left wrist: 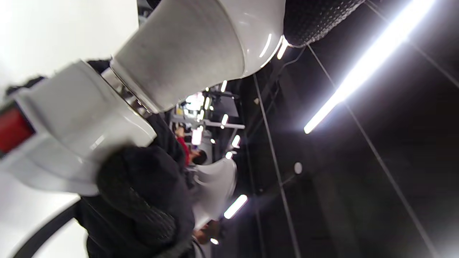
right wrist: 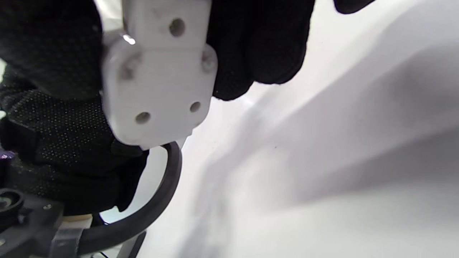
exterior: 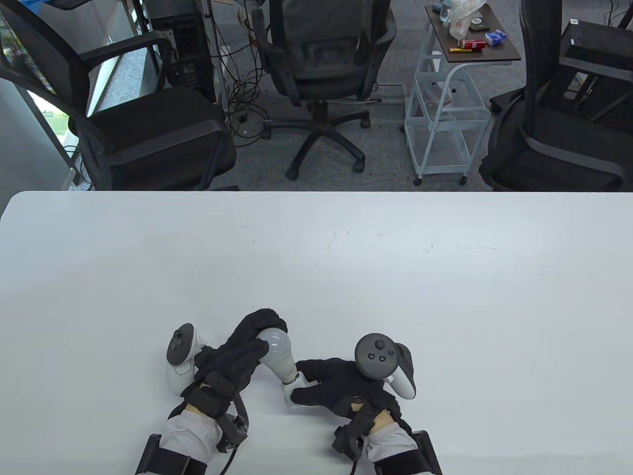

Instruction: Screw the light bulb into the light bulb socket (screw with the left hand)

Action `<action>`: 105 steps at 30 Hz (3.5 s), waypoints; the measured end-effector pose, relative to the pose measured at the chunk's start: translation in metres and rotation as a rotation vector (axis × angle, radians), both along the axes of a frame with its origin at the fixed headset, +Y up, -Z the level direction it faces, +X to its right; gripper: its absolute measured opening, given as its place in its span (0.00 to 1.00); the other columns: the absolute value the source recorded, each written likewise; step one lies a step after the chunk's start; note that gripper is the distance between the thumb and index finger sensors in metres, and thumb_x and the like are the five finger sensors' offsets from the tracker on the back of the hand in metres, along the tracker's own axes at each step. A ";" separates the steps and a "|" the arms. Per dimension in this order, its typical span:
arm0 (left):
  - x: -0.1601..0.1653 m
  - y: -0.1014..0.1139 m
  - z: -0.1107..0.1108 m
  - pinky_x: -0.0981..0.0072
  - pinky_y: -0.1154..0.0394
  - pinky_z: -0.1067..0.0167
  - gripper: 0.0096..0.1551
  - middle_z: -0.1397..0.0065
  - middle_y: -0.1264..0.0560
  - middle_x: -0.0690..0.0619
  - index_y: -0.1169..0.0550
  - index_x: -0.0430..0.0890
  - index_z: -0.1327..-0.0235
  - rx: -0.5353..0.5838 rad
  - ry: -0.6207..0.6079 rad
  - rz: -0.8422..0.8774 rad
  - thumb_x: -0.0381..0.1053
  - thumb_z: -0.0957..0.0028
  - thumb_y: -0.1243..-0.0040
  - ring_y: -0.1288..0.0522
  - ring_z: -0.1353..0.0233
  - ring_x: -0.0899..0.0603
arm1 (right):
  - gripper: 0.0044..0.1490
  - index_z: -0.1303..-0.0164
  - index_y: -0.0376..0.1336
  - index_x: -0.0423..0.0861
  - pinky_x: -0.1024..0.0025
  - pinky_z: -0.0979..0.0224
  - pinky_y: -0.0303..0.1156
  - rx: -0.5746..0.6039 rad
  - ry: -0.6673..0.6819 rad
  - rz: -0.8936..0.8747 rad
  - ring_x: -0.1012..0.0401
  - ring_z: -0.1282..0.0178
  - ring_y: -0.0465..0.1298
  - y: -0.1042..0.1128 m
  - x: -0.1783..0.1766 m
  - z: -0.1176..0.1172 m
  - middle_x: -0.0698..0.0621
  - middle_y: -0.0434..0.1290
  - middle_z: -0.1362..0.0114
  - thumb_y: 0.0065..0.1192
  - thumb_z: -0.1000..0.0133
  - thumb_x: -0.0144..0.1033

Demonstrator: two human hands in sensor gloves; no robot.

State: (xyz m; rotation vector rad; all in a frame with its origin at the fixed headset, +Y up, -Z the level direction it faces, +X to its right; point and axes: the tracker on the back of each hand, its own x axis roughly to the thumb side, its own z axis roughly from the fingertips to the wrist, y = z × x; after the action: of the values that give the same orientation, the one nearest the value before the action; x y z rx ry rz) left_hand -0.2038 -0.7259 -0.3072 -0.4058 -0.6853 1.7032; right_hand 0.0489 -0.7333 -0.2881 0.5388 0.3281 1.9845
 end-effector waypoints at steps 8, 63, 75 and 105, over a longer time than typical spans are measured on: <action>-0.002 0.005 0.002 0.12 0.55 0.34 0.41 0.19 0.46 0.35 0.43 0.53 0.14 0.060 0.145 -0.239 0.67 0.32 0.41 0.52 0.18 0.27 | 0.39 0.38 0.69 0.39 0.24 0.26 0.50 0.006 -0.017 0.037 0.42 0.39 0.75 0.000 -0.001 0.001 0.39 0.79 0.38 0.80 0.52 0.51; 0.002 0.001 0.005 0.11 0.58 0.34 0.45 0.18 0.50 0.33 0.47 0.56 0.13 0.043 0.146 -0.272 0.68 0.33 0.40 0.56 0.19 0.25 | 0.39 0.36 0.68 0.40 0.24 0.24 0.46 0.062 -0.090 0.109 0.42 0.36 0.73 0.002 -0.001 0.004 0.39 0.77 0.36 0.80 0.51 0.49; 0.000 -0.001 0.003 0.11 0.53 0.33 0.42 0.15 0.44 0.32 0.46 0.46 0.12 0.046 0.076 -0.083 0.56 0.32 0.43 0.51 0.16 0.26 | 0.40 0.37 0.69 0.40 0.24 0.24 0.49 0.040 -0.053 0.040 0.43 0.38 0.75 0.000 0.002 0.001 0.40 0.78 0.38 0.81 0.52 0.51; -0.001 0.004 0.006 0.12 0.54 0.35 0.42 0.19 0.43 0.33 0.45 0.55 0.12 0.040 0.185 -0.325 0.67 0.31 0.42 0.49 0.18 0.26 | 0.39 0.38 0.69 0.40 0.24 0.25 0.48 0.048 -0.080 0.098 0.42 0.39 0.75 0.001 -0.002 0.004 0.39 0.79 0.39 0.81 0.52 0.51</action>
State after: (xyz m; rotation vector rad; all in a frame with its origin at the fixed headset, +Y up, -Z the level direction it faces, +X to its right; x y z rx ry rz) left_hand -0.2053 -0.7222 -0.3017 -0.3074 -0.4877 1.3963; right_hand 0.0464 -0.7322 -0.2843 0.4808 0.2620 2.1073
